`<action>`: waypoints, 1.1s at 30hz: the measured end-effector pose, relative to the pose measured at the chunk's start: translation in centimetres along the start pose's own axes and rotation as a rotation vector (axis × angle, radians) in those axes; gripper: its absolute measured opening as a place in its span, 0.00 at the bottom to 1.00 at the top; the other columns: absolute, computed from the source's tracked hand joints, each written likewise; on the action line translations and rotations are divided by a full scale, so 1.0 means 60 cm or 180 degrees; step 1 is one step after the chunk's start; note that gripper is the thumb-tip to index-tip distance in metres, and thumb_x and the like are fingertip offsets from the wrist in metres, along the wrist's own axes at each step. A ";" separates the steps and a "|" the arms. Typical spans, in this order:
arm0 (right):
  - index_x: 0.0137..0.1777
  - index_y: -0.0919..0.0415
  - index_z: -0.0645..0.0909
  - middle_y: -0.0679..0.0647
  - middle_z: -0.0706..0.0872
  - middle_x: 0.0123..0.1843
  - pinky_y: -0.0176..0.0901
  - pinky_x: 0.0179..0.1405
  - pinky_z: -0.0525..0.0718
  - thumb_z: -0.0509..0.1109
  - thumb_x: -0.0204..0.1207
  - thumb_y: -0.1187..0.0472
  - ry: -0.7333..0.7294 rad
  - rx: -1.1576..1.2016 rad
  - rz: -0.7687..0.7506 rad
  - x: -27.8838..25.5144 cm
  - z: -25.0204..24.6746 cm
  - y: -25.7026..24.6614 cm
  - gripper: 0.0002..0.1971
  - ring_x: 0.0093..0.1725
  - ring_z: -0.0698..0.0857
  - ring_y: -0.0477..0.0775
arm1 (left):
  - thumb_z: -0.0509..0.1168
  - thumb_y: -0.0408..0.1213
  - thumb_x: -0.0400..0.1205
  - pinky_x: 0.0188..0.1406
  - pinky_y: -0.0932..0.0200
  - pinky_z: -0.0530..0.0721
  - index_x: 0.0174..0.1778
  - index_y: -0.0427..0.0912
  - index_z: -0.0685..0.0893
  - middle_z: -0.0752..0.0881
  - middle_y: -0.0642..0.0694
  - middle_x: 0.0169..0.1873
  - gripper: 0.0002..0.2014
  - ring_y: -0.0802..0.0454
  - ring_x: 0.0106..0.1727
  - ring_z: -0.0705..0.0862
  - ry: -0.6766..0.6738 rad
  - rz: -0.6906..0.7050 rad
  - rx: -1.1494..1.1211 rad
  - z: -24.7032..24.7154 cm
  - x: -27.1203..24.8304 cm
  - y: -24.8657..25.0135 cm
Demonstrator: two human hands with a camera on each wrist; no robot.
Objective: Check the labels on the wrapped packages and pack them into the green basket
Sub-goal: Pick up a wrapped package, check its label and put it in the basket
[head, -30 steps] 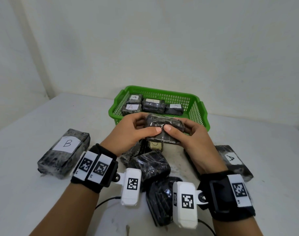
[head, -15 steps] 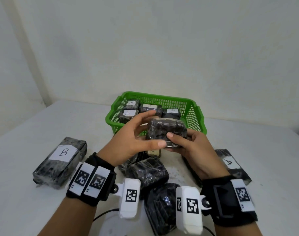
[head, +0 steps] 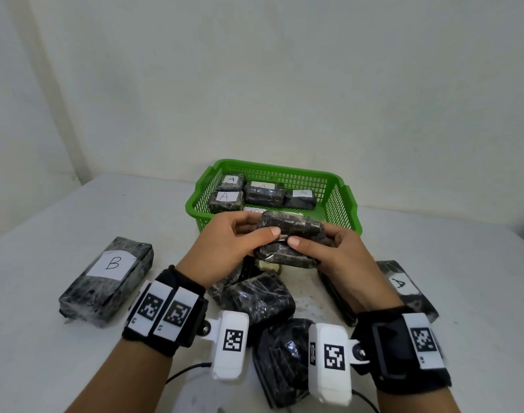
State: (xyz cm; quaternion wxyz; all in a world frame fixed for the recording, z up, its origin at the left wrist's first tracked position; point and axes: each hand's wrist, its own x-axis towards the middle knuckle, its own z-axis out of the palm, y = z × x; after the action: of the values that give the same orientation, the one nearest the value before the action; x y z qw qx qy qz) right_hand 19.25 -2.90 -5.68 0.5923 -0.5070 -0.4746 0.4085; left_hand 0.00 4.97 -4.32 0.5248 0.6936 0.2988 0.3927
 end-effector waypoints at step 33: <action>0.58 0.67 0.88 0.63 0.94 0.59 0.43 0.54 0.94 0.81 0.67 0.61 -0.0039 0.0855 0.0099 0.001 0.003 -0.007 0.19 0.57 0.93 0.58 | 0.80 0.25 0.71 0.67 0.52 0.85 0.72 0.43 0.78 0.84 0.49 0.68 0.33 0.54 0.73 0.81 -0.0327 0.0576 -0.0246 -0.009 -0.002 -0.004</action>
State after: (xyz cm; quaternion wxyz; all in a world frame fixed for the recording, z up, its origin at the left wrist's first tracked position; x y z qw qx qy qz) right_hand 19.07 -2.88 -5.22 0.6456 -0.4278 -0.4114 0.4806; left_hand -0.53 5.20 -4.49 0.5282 0.7162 0.1922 0.4136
